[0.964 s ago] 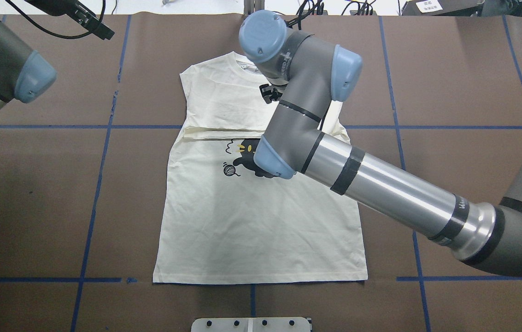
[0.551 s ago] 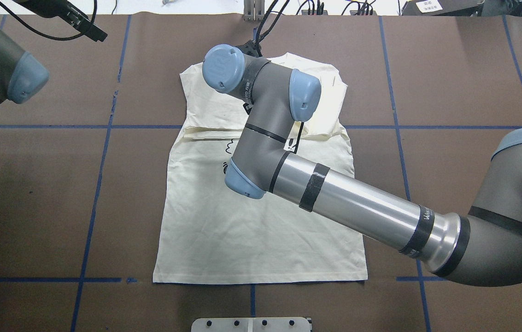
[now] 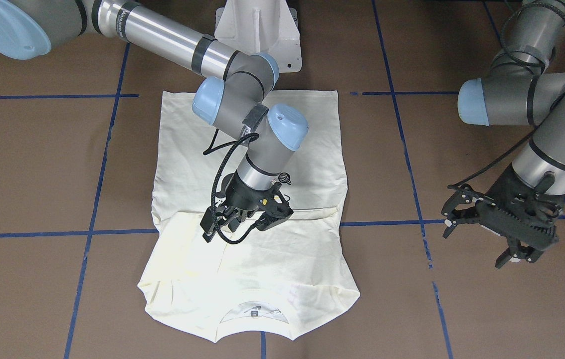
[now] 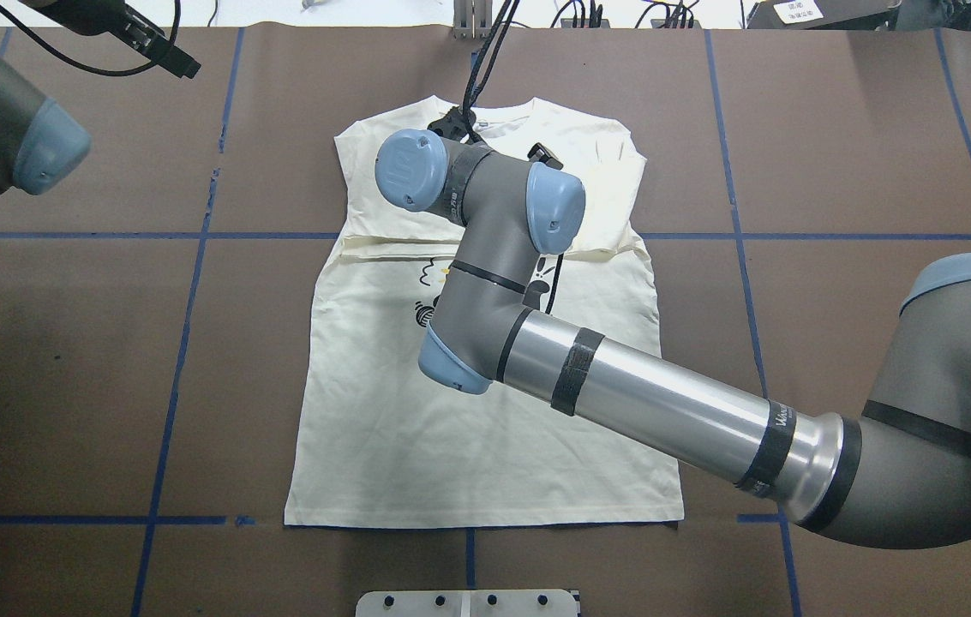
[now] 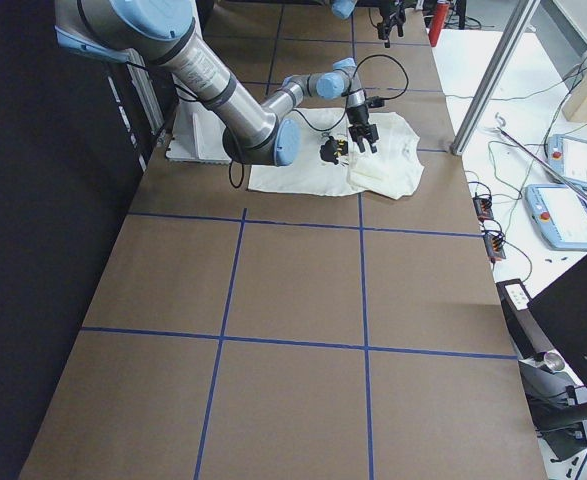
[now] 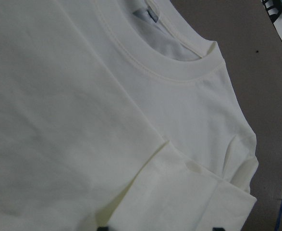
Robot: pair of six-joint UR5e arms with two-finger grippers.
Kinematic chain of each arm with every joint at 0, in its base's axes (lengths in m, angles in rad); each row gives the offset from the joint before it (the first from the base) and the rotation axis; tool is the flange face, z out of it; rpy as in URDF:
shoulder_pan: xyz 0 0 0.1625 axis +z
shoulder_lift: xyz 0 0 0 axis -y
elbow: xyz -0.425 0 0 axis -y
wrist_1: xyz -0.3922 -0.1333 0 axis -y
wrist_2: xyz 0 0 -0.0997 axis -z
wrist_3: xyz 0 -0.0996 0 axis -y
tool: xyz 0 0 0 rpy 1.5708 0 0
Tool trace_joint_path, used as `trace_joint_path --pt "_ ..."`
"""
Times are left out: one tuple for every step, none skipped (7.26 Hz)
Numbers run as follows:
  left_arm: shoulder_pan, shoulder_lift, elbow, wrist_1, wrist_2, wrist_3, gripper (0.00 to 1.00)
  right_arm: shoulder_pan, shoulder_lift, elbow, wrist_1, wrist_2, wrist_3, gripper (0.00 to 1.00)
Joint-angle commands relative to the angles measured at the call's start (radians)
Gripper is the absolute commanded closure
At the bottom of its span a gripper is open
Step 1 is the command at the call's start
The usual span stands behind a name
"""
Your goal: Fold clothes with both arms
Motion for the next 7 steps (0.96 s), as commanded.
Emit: trace_joint_path --pt "0.000 0.001 0.000 -0.001 0.000 -0.003 0.00 -0.006 -0.005 -0.002 0.001 -0.009 -0.011 0.24" --pt "0.000 0.004 0.000 -0.001 0.000 -0.003 0.00 -0.015 -0.006 -0.003 0.004 -0.028 -0.011 0.26" --pt "0.000 0.007 0.000 -0.001 0.000 -0.003 0.00 -0.015 -0.008 -0.003 0.007 -0.029 -0.010 0.26" --pt "0.000 0.007 0.000 -0.001 0.000 -0.003 0.00 -0.017 -0.008 -0.003 0.007 -0.030 -0.011 0.26" --pt "0.000 0.008 0.000 -0.001 0.000 -0.003 0.00 -0.022 -0.008 -0.003 0.007 -0.033 -0.010 0.27" --pt "0.000 0.008 0.002 -0.001 0.000 -0.003 0.00 -0.028 -0.006 -0.003 0.010 -0.058 -0.008 0.31" --pt "0.000 0.008 0.002 -0.002 0.000 -0.003 0.00 -0.028 -0.006 -0.003 0.010 -0.059 -0.008 0.43"
